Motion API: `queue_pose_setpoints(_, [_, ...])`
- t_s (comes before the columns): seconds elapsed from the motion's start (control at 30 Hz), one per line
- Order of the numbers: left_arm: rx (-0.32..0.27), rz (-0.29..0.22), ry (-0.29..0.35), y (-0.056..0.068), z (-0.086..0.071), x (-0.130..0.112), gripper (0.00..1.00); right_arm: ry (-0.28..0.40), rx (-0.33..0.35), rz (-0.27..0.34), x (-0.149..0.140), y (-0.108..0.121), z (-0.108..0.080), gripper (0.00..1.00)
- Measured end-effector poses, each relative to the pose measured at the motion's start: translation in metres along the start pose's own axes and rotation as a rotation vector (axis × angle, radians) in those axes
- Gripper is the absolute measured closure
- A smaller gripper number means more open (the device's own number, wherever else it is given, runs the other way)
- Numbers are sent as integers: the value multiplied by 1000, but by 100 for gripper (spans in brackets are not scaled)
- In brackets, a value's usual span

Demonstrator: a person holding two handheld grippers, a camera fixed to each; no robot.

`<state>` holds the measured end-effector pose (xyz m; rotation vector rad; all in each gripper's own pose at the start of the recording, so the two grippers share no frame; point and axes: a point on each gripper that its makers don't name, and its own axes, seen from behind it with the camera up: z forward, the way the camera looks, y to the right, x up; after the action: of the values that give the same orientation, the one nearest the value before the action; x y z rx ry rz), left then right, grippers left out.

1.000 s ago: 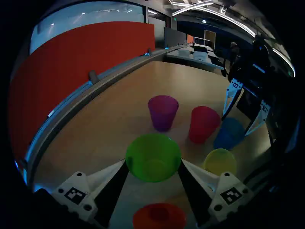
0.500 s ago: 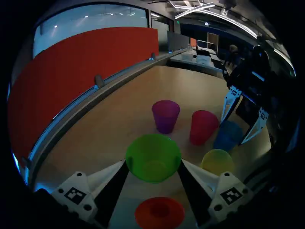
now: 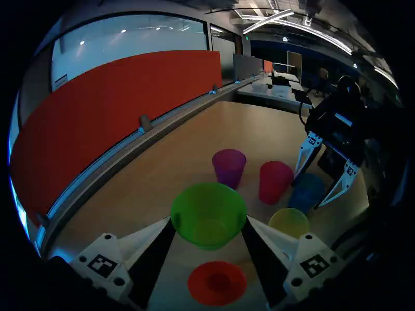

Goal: Pour water

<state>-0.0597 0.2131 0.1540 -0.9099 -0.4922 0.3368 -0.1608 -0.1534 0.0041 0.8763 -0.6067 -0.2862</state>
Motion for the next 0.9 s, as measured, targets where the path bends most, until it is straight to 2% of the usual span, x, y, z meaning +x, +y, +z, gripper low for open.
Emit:
queue_pose_setpoints(0.1, [6, -6, 14, 1, -7, 3, 14, 3, -3, 0, 0, 1, 1, 2])
queue_pose_setpoints(0.23, [12, -15, 28, 2, -14, 5, 14, 5, -1, -1, 0, 0, 2, 11])
queue_pose_setpoints(0.63, [43, -27, 59, 2, -31, 8, 14, 47, -17, 28, 5, 1, 2, 12])
queue_pose_setpoints(0.9, [59, -40, 93, 7, -43, 14, 14, 97, -28, 44, 18, -2, -13, 12])
